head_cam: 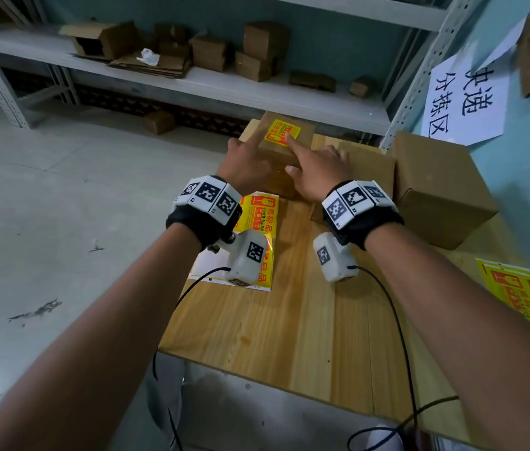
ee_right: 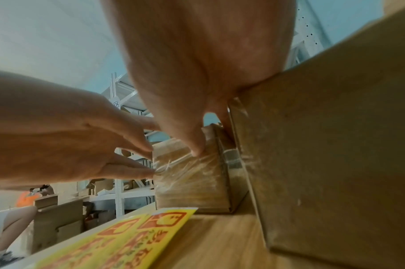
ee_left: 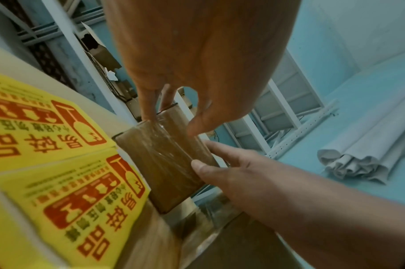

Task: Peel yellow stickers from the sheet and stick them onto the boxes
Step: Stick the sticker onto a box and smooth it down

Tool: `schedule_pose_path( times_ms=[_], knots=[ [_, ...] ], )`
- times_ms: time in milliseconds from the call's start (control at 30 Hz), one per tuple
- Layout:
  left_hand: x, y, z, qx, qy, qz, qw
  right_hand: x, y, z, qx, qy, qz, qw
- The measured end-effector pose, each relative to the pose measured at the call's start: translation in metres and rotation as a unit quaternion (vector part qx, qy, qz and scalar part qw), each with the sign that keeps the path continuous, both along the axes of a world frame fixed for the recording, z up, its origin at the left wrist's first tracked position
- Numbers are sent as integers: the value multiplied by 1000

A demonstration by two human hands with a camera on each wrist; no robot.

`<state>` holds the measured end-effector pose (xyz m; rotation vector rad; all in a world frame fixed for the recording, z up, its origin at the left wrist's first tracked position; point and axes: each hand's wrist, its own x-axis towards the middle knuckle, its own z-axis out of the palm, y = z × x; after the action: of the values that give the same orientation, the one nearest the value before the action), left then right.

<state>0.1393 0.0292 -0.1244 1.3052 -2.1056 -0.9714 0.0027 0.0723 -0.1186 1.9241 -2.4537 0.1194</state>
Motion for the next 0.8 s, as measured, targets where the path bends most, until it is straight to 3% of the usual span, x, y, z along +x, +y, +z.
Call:
schedule_pose_path(
  times_ms=[200, 600, 700, 800],
  knots=[
    [-6, -6, -12, -36, -53, 2, 998, -2, -1, -4, -21, 28, 9, 999],
    [-6, -4, -6, -39, -76, 10, 996, -2, -2, -9, -28, 37, 5, 999],
    [-3, -5, -2, -7, -50, 21, 998, -2, 1, 0, -7, -17, -11, 1000],
    [5, -5, 1, 9, -10, 37, 999, -10, 15, 21, -48, -88, -10, 995]
  ],
)
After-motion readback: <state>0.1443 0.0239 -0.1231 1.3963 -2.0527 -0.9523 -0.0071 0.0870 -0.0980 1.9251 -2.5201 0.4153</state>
